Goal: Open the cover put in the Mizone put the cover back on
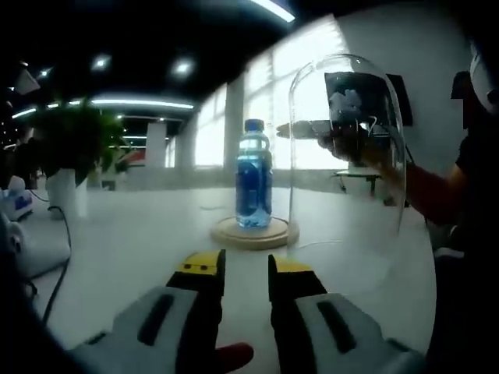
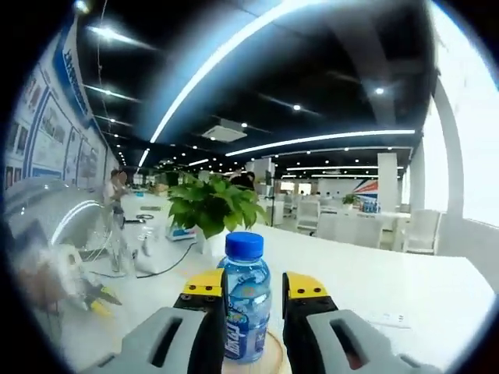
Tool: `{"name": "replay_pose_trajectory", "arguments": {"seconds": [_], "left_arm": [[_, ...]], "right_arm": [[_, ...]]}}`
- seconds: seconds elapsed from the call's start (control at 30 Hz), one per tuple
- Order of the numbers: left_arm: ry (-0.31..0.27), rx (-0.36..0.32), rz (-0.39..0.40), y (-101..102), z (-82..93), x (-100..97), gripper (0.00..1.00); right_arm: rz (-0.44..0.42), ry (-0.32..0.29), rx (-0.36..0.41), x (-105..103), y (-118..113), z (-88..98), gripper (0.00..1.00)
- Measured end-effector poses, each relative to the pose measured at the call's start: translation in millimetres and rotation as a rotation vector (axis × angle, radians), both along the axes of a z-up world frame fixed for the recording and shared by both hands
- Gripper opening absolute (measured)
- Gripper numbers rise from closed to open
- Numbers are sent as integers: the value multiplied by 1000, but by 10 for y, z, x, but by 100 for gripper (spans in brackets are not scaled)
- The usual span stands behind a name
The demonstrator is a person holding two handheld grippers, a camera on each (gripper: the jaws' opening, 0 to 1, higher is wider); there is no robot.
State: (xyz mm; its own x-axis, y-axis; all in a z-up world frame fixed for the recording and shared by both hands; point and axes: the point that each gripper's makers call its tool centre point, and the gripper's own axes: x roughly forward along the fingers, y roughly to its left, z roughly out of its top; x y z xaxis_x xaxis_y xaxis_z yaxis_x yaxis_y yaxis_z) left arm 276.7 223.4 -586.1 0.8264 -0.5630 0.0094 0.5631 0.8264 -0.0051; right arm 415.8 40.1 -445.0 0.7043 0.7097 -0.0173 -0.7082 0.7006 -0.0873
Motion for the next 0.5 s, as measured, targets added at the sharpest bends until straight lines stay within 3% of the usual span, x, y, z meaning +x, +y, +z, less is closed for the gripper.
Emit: {"name": "replay_pose_trajectory", "arguments": {"seconds": [0.2, 0.5], "left_arm": [[13, -43, -31, -55, 28, -34, 14], [19, -47, -41, -137, 37, -62, 15]], "right_arm": [[-23, -22, -5, -213, -256, -79, 17], [-112, -34, 16, -569, -661, -325, 17]]}}
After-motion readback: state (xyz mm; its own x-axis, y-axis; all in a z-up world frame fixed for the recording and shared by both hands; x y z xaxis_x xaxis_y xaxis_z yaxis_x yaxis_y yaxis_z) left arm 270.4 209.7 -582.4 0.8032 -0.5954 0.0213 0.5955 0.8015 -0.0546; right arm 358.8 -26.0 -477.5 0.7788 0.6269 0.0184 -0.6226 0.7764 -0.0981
